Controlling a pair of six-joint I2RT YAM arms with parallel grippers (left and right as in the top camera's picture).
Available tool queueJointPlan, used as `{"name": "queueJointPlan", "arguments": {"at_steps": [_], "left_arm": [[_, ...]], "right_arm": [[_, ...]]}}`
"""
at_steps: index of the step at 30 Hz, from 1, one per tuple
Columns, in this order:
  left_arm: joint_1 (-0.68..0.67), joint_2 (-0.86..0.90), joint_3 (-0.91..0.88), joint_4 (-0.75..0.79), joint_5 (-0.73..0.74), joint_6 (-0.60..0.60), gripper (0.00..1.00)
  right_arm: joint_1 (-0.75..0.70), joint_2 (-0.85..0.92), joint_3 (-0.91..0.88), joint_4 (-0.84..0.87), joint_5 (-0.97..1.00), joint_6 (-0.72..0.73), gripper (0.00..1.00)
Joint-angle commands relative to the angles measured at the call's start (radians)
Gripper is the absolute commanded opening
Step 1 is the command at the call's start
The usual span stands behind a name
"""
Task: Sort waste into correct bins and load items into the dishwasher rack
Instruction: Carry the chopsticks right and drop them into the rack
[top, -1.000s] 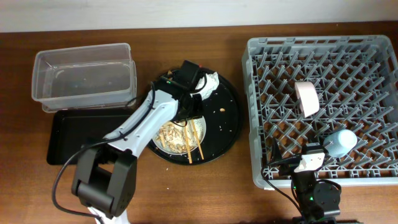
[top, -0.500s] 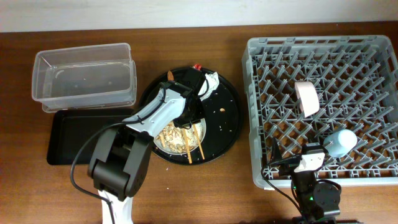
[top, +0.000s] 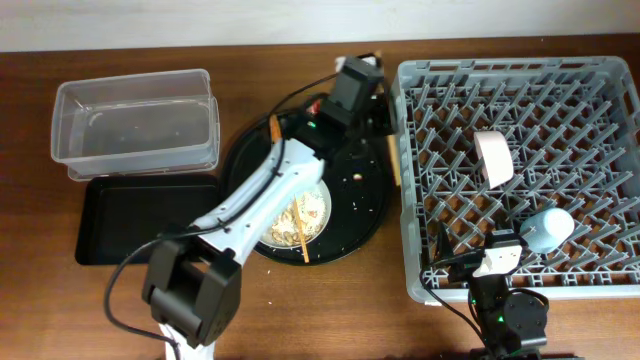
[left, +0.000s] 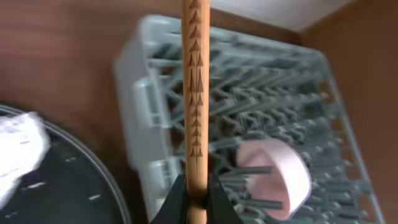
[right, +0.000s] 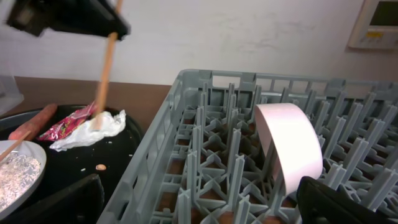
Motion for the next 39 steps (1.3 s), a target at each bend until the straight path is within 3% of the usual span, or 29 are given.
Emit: {"name": "queueJointPlan", "arguments": {"at_steps": [1,6,7,8,9,11,13,16,19,22,27,30,31,32,38,39], "left_arm": [[-0.059,0.070,0.006,0.083,0.014,0.038,0.00],[-0.143,0.131,0.006,0.149,0.014,0.033,0.02],[-0.145,0.138,0.006,0.148,0.013,0.033,0.17],[-0.138,0.137,0.006,0.148,-0.004,0.034,0.24],[-0.118,0.136,0.019,0.142,-0.004,0.034,0.45],[-0.040,0.122,0.098,-0.006,0.018,0.034,0.59],[0.025,0.079,0.139,-0.151,0.012,0.075,0.58],[0.121,-0.048,0.140,-0.485,-0.144,0.102,0.58],[0.193,-0.013,0.095,-0.734,-0.147,0.097,0.55],[0.208,0.013,-0.069,-0.717,-0.143,-0.016,0.51],[0.208,0.050,-0.251,-0.584,-0.106,-0.056,0.47],[0.203,0.094,-0.253,-0.548,-0.083,-0.056,0.27],[0.203,0.097,-0.253,-0.551,-0.071,-0.056,0.06],[0.203,0.096,-0.241,-0.552,-0.040,-0.056,0.01],[0.166,-0.048,-0.117,-0.546,-0.033,-0.023,0.00],[0.122,-0.053,-0.106,-0.357,0.083,0.156,0.00]], "right_arm": [[-0.004,-0.008,-0.008,0.000,-0.009,-0.003,0.98],[-0.004,-0.008,-0.008,0.000,-0.009,-0.003,0.98],[-0.004,-0.008,-0.008,0.000,-0.010,-0.003,0.98],[-0.004,-0.008,-0.008,0.000,-0.009,-0.003,0.98],[-0.004,-0.008,-0.008,0.000,-0.009,-0.003,0.98],[-0.004,-0.008,-0.008,0.000,-0.009,-0.003,0.98],[-0.004,-0.008,-0.008,0.000,-0.009,-0.003,0.98],[-0.004,-0.008,-0.008,0.000,-0.009,-0.003,0.98],[-0.004,-0.008,-0.008,0.000,-0.009,-0.003,0.98],[-0.004,-0.008,-0.008,0.000,-0.009,-0.003,0.98],[-0.004,-0.008,-0.008,0.000,-0.009,-0.003,0.98],[-0.004,-0.008,-0.008,0.000,-0.009,-0.003,0.98],[-0.004,-0.008,-0.008,0.000,-0.009,-0.003,0.98],[-0.004,-0.008,-0.008,0.000,-0.009,-0.003,0.98],[-0.004,-0.008,-0.008,0.000,-0.009,-0.003,0.98],[-0.004,-0.008,-0.008,0.000,-0.009,-0.003,0.98]]}}
